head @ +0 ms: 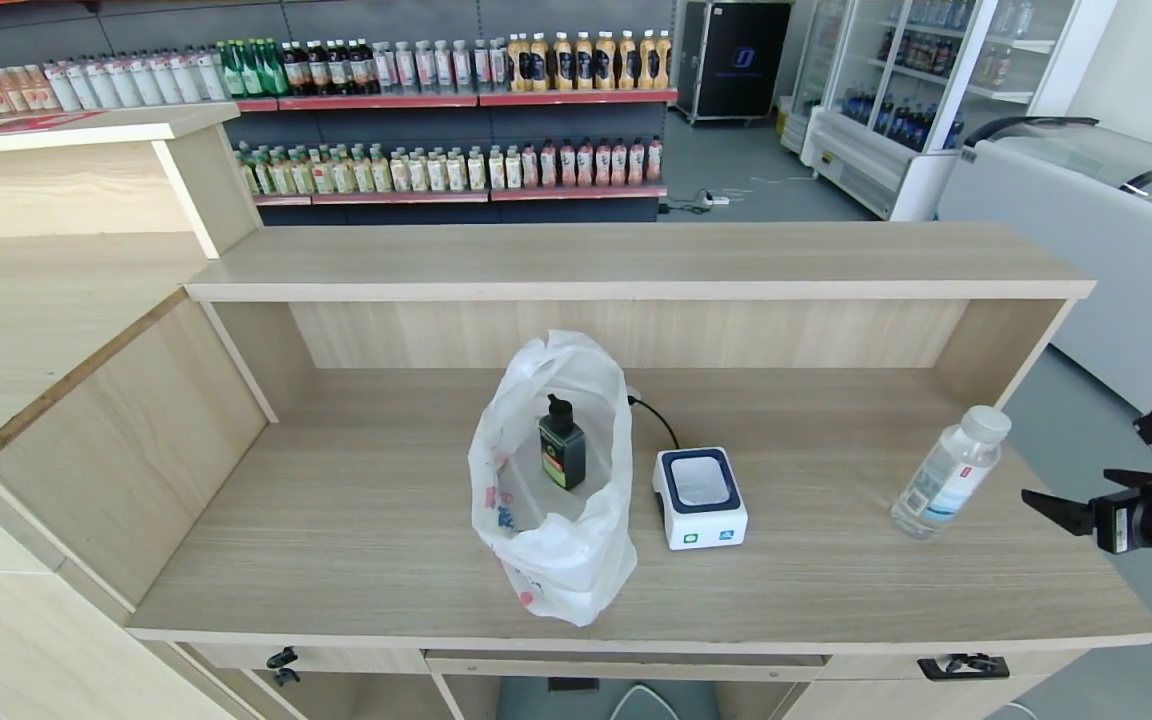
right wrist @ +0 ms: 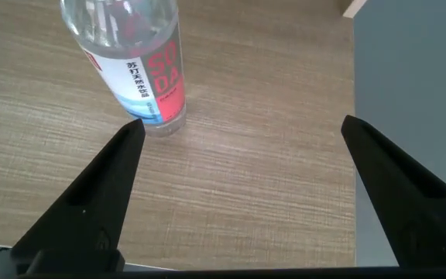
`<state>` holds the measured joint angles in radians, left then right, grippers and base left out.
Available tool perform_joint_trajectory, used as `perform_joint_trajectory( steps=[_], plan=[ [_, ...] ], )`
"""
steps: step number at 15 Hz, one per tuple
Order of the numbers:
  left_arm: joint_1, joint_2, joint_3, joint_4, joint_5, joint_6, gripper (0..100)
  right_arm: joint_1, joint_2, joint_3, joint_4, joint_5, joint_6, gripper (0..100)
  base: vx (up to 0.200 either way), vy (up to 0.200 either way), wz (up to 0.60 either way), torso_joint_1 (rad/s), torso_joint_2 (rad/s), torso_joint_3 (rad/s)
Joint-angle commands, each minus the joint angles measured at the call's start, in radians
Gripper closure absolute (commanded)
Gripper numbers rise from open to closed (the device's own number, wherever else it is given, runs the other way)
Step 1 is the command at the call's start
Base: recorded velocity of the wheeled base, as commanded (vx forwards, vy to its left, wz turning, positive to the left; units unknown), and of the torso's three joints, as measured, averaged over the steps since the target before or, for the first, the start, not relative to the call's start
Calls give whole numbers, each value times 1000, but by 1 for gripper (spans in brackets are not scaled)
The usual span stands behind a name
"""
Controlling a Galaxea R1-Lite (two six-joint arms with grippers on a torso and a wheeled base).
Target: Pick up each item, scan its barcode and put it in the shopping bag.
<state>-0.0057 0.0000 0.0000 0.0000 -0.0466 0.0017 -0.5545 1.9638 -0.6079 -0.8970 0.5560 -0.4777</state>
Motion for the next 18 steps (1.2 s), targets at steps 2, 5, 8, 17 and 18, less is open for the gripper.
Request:
perform_joint_trajectory(
  steps=[2, 5, 8, 17, 18],
  plan=[
    [0, 2, 0, 0, 1, 0, 0, 24, 33, -1, 4, 25, 10, 0, 0, 0, 0, 0, 0, 0],
    [0, 2, 0, 0, 1, 0, 0, 51, 63, -36, 0, 47, 13, 0, 0, 0, 0, 0, 0, 0],
    [0, 2, 0, 0, 1, 0, 0, 68, 98, -64, -37, 47, 14, 0, 0, 0, 0, 0, 0, 0],
    [0, 2, 0, 0, 1, 0, 0, 133, 148, -110, -51, 47, 14, 0, 0, 0, 0, 0, 0, 0],
    [0, 2, 0, 0, 1, 0, 0, 139, 158, -116, -53, 47, 14, 0, 0, 0, 0, 0, 0, 0]
  ],
)
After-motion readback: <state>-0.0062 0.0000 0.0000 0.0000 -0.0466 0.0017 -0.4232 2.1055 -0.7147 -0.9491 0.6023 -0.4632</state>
